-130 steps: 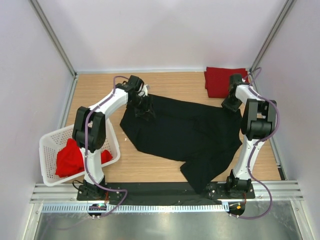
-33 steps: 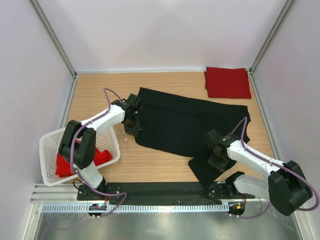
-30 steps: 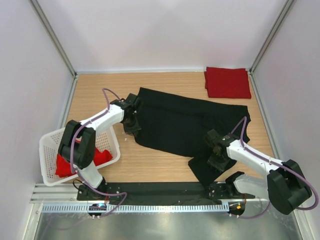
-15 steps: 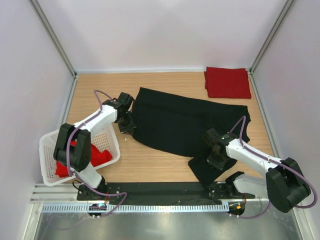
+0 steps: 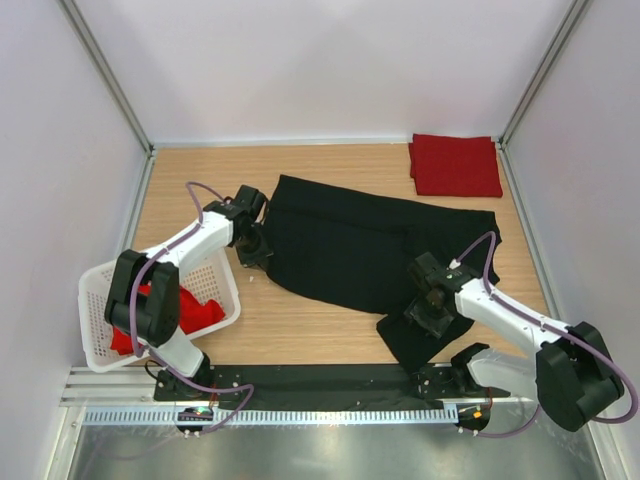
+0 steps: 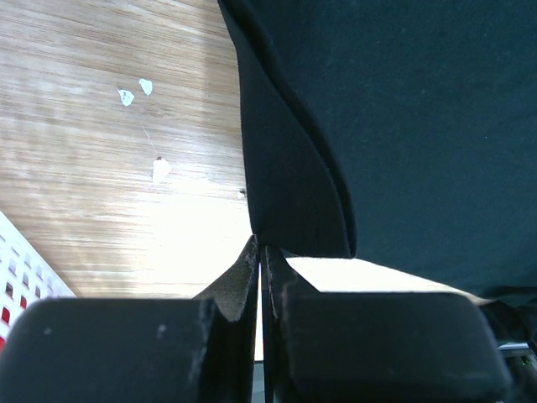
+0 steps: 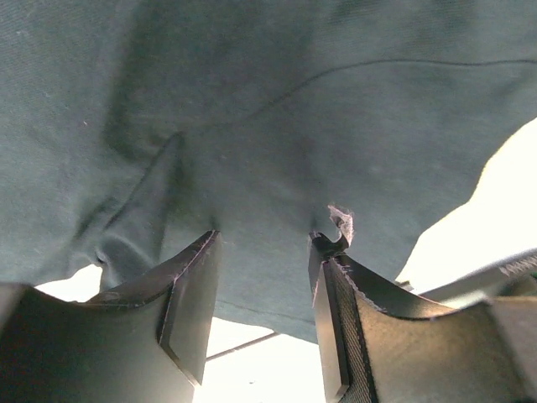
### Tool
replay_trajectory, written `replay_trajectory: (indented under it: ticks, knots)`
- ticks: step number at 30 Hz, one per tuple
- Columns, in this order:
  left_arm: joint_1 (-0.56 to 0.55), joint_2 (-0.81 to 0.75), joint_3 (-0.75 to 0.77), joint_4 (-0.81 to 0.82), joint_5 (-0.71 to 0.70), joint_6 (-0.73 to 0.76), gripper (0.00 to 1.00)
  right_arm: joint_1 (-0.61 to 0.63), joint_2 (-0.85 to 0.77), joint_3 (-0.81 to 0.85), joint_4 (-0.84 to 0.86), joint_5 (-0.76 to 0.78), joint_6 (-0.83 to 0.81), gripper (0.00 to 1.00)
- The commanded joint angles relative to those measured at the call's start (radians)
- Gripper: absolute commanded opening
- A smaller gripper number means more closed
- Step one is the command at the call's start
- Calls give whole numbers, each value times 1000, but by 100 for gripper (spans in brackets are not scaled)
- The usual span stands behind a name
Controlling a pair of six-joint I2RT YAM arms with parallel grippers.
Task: Fold and stack the t-shirts
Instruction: Fold the tshirt
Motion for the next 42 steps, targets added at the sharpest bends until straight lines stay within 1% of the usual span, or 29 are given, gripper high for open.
replay_trajectory:
  ticks: [1,4,7,8,10,11,13,14,17,21,26,31,36,37,40,42]
  knots:
    - [3,-9,8,18,10,-9,0,-11,35,-36,117,-33,10,52]
    - [3,2,21,10,16,-3,0,-46,76,-90,181,-74,7,48]
    - [3,5,30,8,12,-4,0,-57,96,-107,194,-93,24,41]
    - [3,3,31,8,16,-6,0,-58,86,-111,194,-92,24,35]
    - [2,0,33,10,19,-11,0,-58,69,-116,196,-90,27,27]
    - [2,-1,35,10,18,-12,0,-58,52,-115,193,-88,24,22]
    - [2,-7,33,10,15,-17,0,-58,38,-102,153,-70,24,16]
    - [2,-9,31,10,15,-18,0,-58,30,-90,133,-56,16,10]
    - [2,-15,24,10,7,-20,0,-60,10,-32,52,-10,-16,2]
    - [6,-38,18,8,12,-34,0,-60,-31,26,-56,34,-50,1]
    - [11,-72,27,5,7,-47,0,-64,-92,94,-123,59,-88,1]
    - [19,-98,33,-7,-2,-84,0,-90,-96,158,-163,70,-198,2]
    - [37,-104,34,10,22,-119,0,-188,-96,232,-173,73,-317,1]
    - [38,-101,39,10,22,-123,0,-208,-91,244,-166,65,-368,1]
    - [38,-78,65,19,33,-139,0,-265,-53,299,-163,5,-442,1]
    - [38,-57,91,27,38,-152,0,-282,-40,339,-156,-21,-501,1]
